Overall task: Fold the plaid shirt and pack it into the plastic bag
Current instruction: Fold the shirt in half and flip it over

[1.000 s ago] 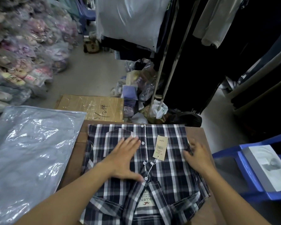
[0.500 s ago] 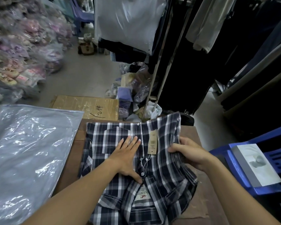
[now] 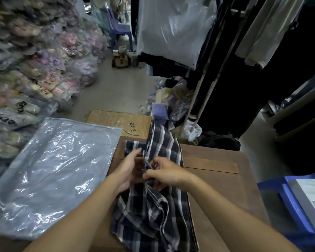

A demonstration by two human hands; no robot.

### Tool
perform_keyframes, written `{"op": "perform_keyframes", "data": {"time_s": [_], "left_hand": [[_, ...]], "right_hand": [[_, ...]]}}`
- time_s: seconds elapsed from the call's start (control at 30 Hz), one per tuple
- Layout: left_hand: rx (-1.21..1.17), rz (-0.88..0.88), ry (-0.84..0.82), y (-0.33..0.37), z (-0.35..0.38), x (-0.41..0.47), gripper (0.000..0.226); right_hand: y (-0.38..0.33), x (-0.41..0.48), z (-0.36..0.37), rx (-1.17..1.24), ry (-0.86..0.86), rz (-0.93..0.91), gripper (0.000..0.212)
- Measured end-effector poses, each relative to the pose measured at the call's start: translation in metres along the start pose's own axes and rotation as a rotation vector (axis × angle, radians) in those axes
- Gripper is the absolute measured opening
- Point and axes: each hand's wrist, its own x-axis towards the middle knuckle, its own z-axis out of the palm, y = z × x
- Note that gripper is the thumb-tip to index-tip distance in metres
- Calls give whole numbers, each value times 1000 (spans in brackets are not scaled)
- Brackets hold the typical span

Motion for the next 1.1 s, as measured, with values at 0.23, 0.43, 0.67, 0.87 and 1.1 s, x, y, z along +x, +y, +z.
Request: {"op": "perform_keyframes", "data": {"time_s": [0.23,0.43,0.67,0.87,1.1], "left_hand": [[288,50,28,3,-21,-11,57],[216,-26,149,-4,-43,2,34],[822,257,619,-15,-25,17,69],[1625,757,384,-18,-11,45,63],[1674,667,273,-36,-32,70,72]], "right_hand": [[5,20,15,-26,9,-50,21],[42,31,-17,-715,626,-184,35],[85,41,-10,-805,428,-74,59],[72,70,-11,-933,579,-221,62],[92,98,-15,-1022,459,-130,85]]}}
